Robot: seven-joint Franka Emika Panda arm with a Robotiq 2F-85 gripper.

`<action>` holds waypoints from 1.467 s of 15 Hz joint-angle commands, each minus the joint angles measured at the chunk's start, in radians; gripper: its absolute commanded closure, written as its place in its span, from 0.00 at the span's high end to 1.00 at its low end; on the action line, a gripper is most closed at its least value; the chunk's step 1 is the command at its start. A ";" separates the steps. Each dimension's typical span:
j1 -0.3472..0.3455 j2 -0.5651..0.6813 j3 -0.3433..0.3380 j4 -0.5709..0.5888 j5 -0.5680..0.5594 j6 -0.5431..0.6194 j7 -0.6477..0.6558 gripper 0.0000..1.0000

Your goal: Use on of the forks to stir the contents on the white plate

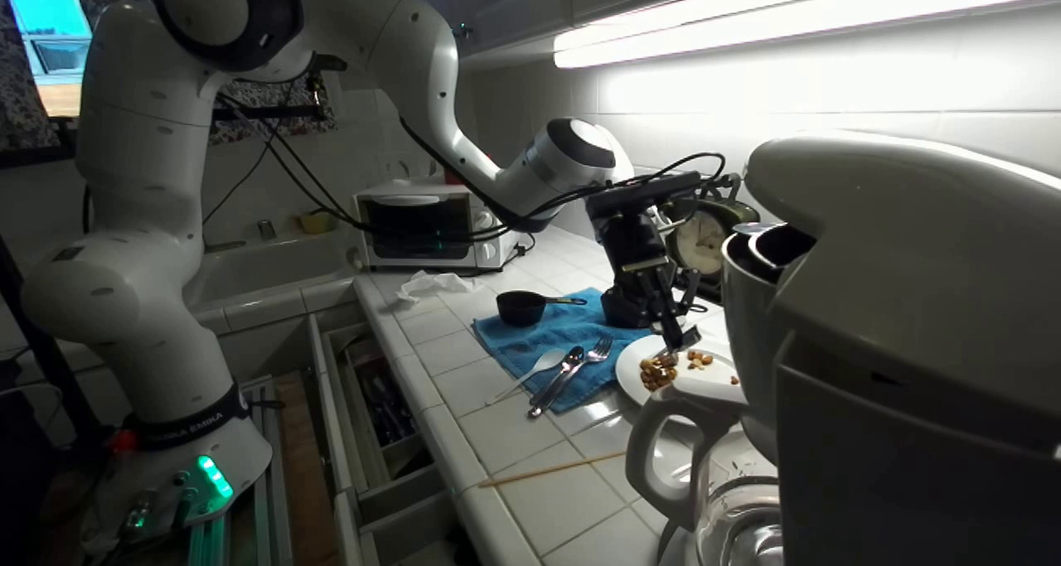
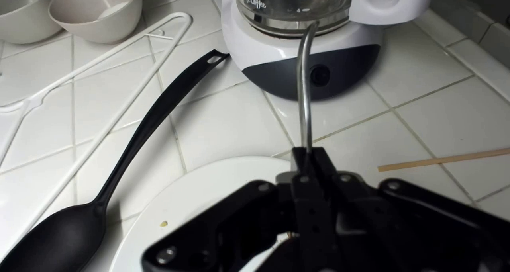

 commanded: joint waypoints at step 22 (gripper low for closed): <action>-0.016 0.078 0.021 0.118 0.026 0.040 0.008 0.04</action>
